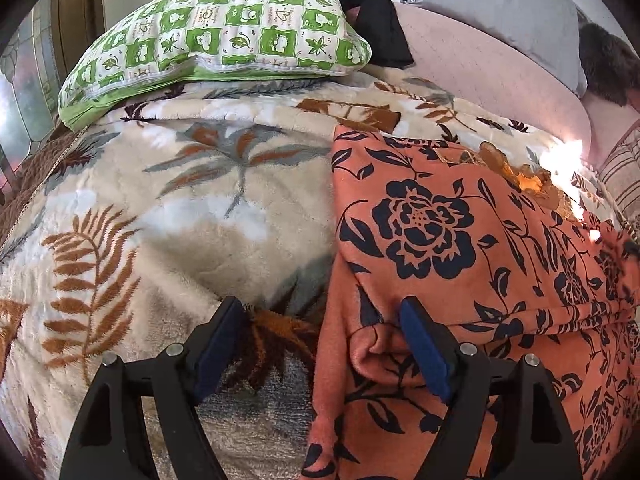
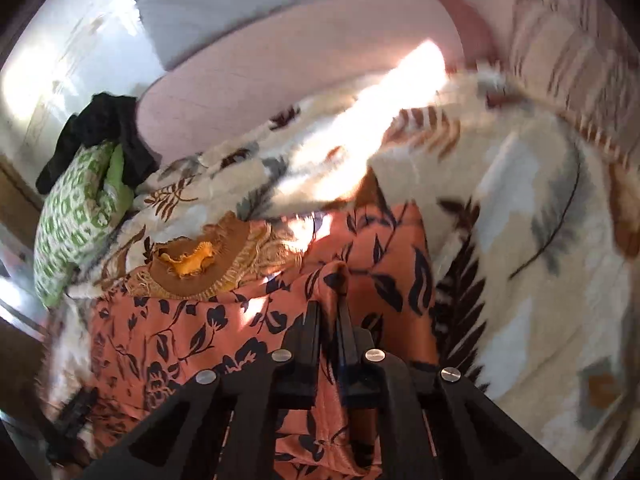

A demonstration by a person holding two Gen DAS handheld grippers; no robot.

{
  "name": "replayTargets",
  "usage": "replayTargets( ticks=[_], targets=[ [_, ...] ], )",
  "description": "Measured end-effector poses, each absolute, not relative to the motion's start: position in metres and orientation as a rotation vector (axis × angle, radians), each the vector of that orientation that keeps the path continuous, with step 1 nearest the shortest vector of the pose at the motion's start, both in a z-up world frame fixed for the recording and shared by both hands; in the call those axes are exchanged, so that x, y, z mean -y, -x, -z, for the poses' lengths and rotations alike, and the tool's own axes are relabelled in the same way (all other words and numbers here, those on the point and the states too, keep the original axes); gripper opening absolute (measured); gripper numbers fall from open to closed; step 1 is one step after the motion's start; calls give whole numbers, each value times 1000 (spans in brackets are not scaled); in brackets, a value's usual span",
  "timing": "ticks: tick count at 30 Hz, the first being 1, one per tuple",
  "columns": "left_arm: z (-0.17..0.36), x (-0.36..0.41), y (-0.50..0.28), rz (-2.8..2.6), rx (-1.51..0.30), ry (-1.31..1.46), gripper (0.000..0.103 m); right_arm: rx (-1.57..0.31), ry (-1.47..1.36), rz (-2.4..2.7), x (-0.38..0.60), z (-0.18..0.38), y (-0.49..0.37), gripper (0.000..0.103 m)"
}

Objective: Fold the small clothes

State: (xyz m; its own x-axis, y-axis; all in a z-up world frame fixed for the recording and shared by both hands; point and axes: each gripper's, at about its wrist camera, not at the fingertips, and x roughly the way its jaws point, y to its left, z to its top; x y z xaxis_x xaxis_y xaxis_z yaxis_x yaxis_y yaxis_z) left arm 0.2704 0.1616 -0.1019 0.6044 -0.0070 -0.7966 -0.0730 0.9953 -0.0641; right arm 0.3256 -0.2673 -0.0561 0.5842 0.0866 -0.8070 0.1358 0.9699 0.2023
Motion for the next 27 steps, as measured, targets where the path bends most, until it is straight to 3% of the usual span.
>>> replayTargets(
  ticks=[2,9,10,12,13,16,22,27],
  targets=[
    [102,-161,-270,-37,-923,91,82,-1127,-260,72,274,97,-337,9],
    [99,-160,-268,-46,-916,68,82,-906,-364,31,273,35,-288,14],
    [99,-159,-269,-50,-917,61,82,-910,-407,-36,270,34,-285,20],
    [97,-158,-268,-56,-923,54,82,-972,-529,-182,266,55,-290,51],
    [94,-158,-267,-63,-930,49,82,-1026,-557,-190,269,73,-292,79],
    [77,-156,-251,-54,-917,39,82,-1044,-698,-131,295,98,-285,71],
    [40,-161,-191,-51,-889,91,82,-935,-601,-161,293,36,-237,76],
    [33,-167,-126,-57,-920,155,82,-904,-647,-194,301,21,-160,77]
  ],
)
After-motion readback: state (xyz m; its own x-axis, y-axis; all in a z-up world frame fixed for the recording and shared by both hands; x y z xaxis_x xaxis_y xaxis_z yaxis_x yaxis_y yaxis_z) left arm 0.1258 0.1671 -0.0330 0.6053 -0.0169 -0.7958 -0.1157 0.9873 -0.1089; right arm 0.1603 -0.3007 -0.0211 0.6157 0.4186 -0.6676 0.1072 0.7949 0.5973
